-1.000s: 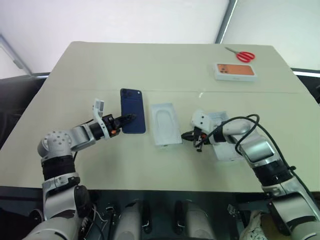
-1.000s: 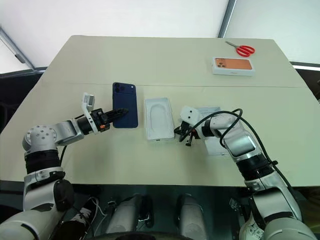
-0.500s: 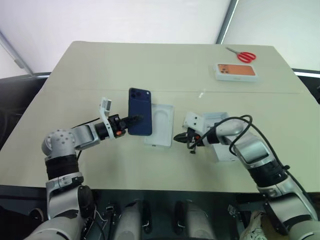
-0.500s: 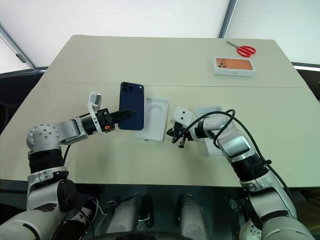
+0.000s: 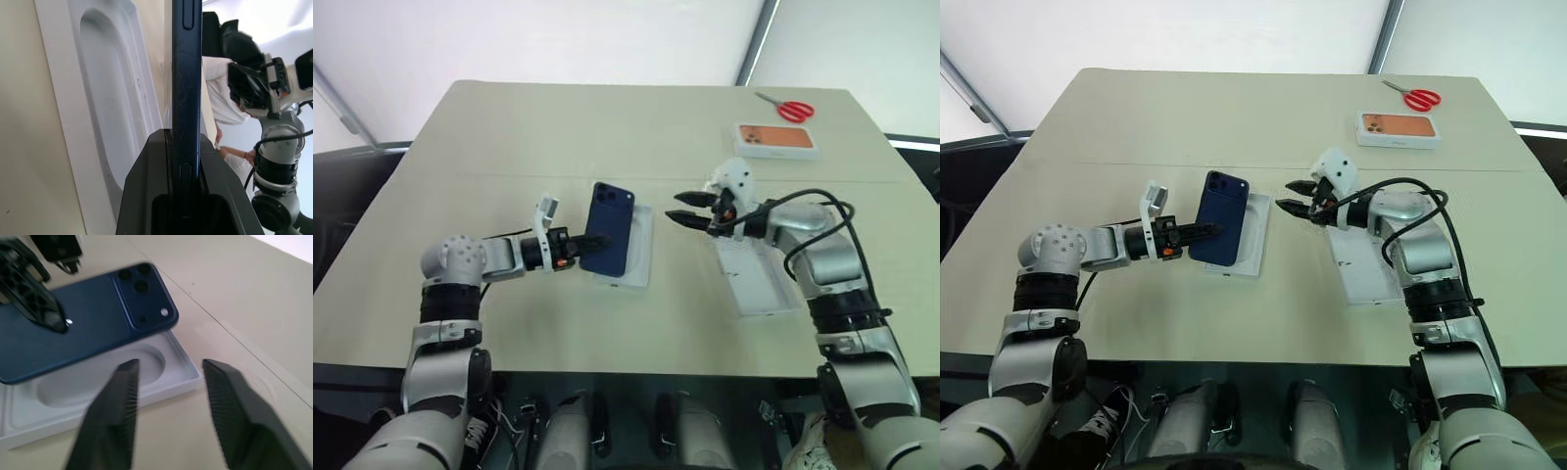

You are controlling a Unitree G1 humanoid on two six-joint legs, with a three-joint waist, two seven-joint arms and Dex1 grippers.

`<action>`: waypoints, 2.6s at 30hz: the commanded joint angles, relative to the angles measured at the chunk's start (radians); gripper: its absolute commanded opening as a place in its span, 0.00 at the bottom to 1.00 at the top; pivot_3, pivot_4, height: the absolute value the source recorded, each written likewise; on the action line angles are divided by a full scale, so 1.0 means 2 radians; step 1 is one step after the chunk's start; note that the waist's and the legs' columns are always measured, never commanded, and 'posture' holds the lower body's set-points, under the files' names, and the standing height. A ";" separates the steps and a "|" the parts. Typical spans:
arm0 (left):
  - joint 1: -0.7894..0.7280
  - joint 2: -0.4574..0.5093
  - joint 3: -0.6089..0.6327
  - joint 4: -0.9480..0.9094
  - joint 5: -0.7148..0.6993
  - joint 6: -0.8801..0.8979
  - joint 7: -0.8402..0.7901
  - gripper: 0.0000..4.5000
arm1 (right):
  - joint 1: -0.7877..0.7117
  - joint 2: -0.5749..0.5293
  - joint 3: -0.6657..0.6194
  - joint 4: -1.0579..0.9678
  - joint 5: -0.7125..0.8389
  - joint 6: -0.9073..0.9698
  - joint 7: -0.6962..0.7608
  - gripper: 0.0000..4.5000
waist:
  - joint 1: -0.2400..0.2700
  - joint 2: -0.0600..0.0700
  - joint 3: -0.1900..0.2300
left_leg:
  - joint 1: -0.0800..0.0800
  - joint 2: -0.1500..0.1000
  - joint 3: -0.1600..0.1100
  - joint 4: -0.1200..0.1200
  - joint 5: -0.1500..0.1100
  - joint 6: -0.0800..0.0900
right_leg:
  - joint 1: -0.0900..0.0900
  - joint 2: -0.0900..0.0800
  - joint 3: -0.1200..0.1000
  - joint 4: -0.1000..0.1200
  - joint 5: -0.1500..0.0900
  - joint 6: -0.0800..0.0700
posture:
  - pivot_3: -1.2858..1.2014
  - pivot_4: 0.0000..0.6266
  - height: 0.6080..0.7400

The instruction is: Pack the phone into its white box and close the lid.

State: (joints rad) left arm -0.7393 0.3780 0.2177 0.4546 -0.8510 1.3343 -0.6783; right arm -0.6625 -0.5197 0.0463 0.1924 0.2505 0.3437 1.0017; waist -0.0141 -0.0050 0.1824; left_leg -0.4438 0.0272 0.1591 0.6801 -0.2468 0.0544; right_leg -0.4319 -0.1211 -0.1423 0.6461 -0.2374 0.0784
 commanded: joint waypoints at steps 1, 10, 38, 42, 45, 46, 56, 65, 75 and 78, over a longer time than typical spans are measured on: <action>-0.027 -0.008 0.003 0.028 0.008 -0.023 -0.022 0.00 | 0.009 -0.002 -0.003 -0.028 0.007 -0.011 0.003 0.87 | 0.000 0.000 0.000 | 0.000 0.000 0.000 0.000 0.000 0.000 | 0.000 0.000 0.000 0.000 0.000 0.000 | 0.52 0.24 0.98; -0.024 -0.035 0.008 0.041 0.016 -0.012 -0.015 0.00 | 0.021 -0.007 0.018 -0.036 -0.015 -0.021 -0.003 0.99 | 0.000 0.000 0.000 | 0.000 0.000 0.000 0.000 0.000 0.000 | 0.000 0.000 0.001 0.000 0.000 0.000 | 0.52 0.24 0.98; -0.012 0.012 0.006 -0.064 0.008 0.035 -0.005 0.99 | 0.002 0.013 0.034 -0.005 -0.040 -0.048 -0.016 1.00 | 0.000 0.000 0.000 | 0.001 0.000 0.000 0.000 0.000 0.000 | 0.001 -0.001 0.000 0.000 0.000 0.000 | 0.52 0.24 0.98; -0.012 0.028 0.007 -0.074 0.011 0.025 -0.012 0.99 | -0.003 0.015 0.036 0.001 -0.043 -0.055 -0.015 1.00 | -0.001 0.000 0.000 | 0.001 0.000 0.000 0.000 0.000 0.000 | 0.001 0.000 0.000 0.000 0.000 0.000 | 0.52 0.24 0.98; -0.018 0.039 0.010 -0.067 0.015 0.016 -0.016 0.99 | -0.004 0.017 0.037 0.002 -0.043 -0.054 -0.015 1.00 | -0.001 0.000 0.000 | 0.001 0.000 0.000 0.000 0.000 0.000 | 0.001 0.000 0.000 0.000 0.000 0.000 | 0.52 0.24 0.98; -0.019 0.042 0.010 -0.065 0.018 0.011 -0.016 0.99 | -0.004 0.017 0.037 0.002 -0.044 -0.054 -0.015 1.00 | -0.001 0.000 0.000 | 0.001 0.000 0.000 0.000 0.000 0.000 | 0.001 0.000 0.000 0.000 0.000 0.000 | 0.52 0.24 0.98; -0.022 0.061 -0.022 -0.035 0.100 -0.096 0.005 0.68 | 0.007 0.015 0.046 0.003 -0.053 -0.056 -0.021 0.69 | 0.000 0.000 0.000 | 0.001 0.000 0.000 0.000 0.000 0.000 | 0.001 0.000 0.000 0.000 0.000 0.000 | 0.52 0.24 0.98; -0.003 0.038 -0.108 -0.061 0.177 -0.162 0.001 0.01 | 0.030 0.006 0.094 0.016 -0.115 -0.103 -0.026 0.01 | 0.001 0.000 0.000 | 0.000 0.000 0.000 0.000 0.000 0.000 | 0.000 0.000 0.000 0.000 0.000 0.000 | 0.52 0.24 0.98; -0.022 -0.023 -0.169 -0.044 0.213 -0.188 -0.029 0.01 | 0.034 -0.010 0.094 0.037 -0.138 -0.119 -0.028 0.01 | 0.005 0.000 0.000 | 0.000 0.000 0.000 0.001 0.000 0.000 | 0.001 -0.001 0.000 0.000 0.000 0.000 | 0.52 0.24 0.98; -0.040 -0.046 -0.171 -0.029 0.220 -0.198 -0.032 0.01 | 0.038 -0.029 0.085 0.042 -0.139 -0.121 -0.029 0.01 | 0.010 0.000 0.000 | 0.000 0.000 0.000 0.001 0.000 0.000 | 0.001 -0.001 0.000 0.000 0.000 0.000 | 0.52 0.24 0.98</action>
State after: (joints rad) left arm -0.7967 0.3206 -0.0963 0.3956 -0.4089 0.9517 -0.7175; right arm -0.5864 -0.5619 0.2479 0.2827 -0.0276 0.1208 0.9488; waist 0.0067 -0.0041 0.1821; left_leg -0.4429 0.0262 0.1585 0.6822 -0.2471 0.0556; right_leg -0.4298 -0.1229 -0.1420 0.6462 -0.2374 0.0784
